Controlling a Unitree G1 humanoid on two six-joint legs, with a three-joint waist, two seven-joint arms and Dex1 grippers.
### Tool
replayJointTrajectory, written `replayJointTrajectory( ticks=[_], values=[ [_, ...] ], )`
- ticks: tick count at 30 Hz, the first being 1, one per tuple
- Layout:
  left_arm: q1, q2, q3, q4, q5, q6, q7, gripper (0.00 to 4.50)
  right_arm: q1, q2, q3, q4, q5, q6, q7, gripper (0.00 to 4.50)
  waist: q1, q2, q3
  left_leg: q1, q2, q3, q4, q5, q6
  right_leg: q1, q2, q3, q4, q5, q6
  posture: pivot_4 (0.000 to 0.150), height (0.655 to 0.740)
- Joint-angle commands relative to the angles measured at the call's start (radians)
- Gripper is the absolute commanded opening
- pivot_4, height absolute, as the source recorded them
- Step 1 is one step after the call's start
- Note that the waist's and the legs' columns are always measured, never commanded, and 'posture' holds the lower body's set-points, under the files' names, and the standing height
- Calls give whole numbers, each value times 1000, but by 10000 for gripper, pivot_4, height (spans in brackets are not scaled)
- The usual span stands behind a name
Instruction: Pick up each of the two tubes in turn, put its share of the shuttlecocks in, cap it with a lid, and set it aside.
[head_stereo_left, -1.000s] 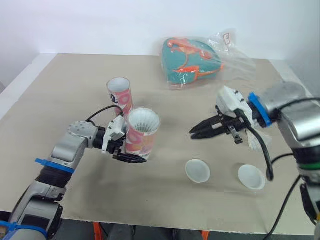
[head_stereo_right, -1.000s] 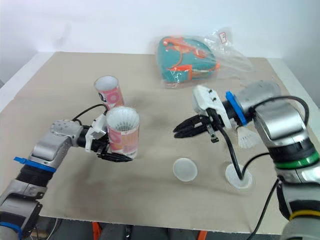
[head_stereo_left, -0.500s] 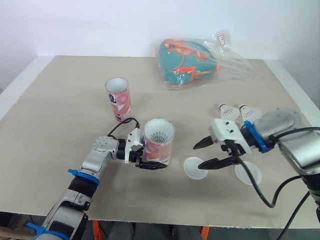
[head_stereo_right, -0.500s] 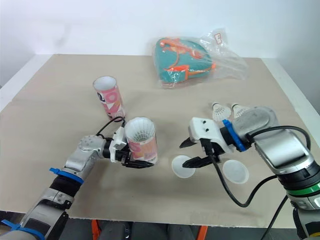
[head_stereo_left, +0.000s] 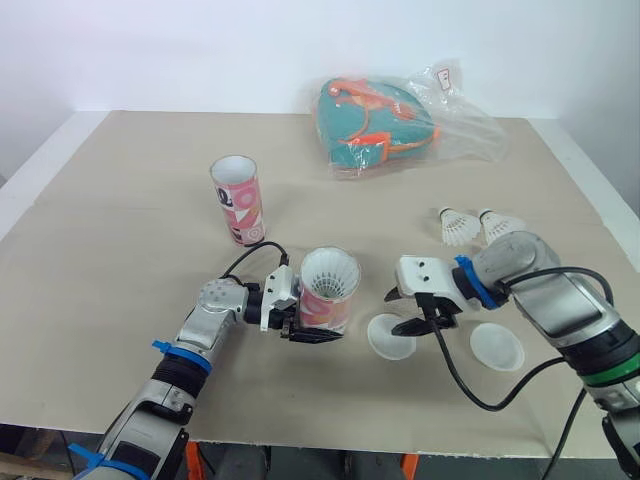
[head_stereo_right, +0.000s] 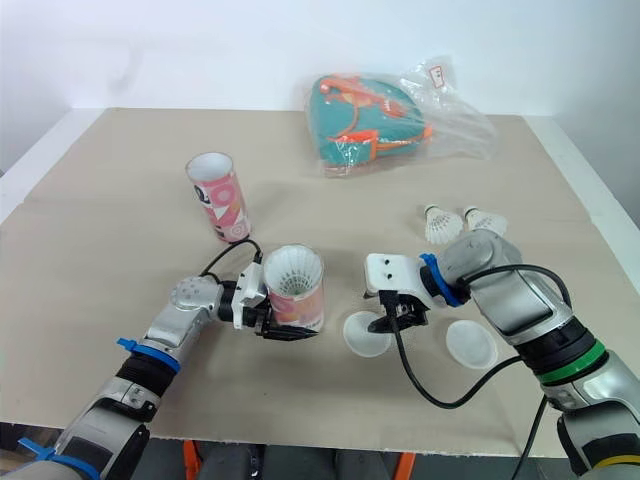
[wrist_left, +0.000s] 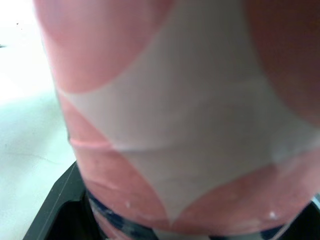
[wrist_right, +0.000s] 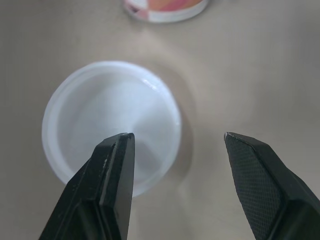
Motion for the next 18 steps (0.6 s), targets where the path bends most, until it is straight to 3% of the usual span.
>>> replayJointTrajectory(
  ticks=[1,3,6,7,12,18],
  values=[
    [-7,-8,8,-6,-6,-13,9,30357,2,-24,1,7,-47,-59,20,25504,0,0,0,0,0,0,0,0,0,0,0,0,0,0,0,1500,7400],
    [-7,-11,7,-6,-7,-13,12,30357,7,-28,1,11,-60,-81,31,19332,0,0,0,0,0,0,0,0,0,0,0,0,0,0,0,1500,7400],
    [-9,-14,8,-7,-8,-11,16,30357,10,-25,-9,10,-68,-93,36,5027,0,0,0,1,0,0,0,1,-1,1,0,0,0,1,0,1500,7400],
    [-10,-15,9,-8,-10,-7,17,30357,8,-22,-13,9,-67,-94,38,2395,0,0,0,1,0,0,0,1,-1,1,0,0,0,1,0,1500,7400],
    [-3,-17,6,-16,-15,5,13,30357,-12,-19,-36,5,-64,-87,38,992,0,0,0,1,0,0,0,2,-3,1,0,0,0,2,1,1500,7400],
    [3,-13,-11,-2,4,9,8,30357,-61,-69,-200,-99,129,4,112,992,0,0,0,1,0,0,0,2,-3,1,0,0,0,2,1,1500,7400]
  ],
)
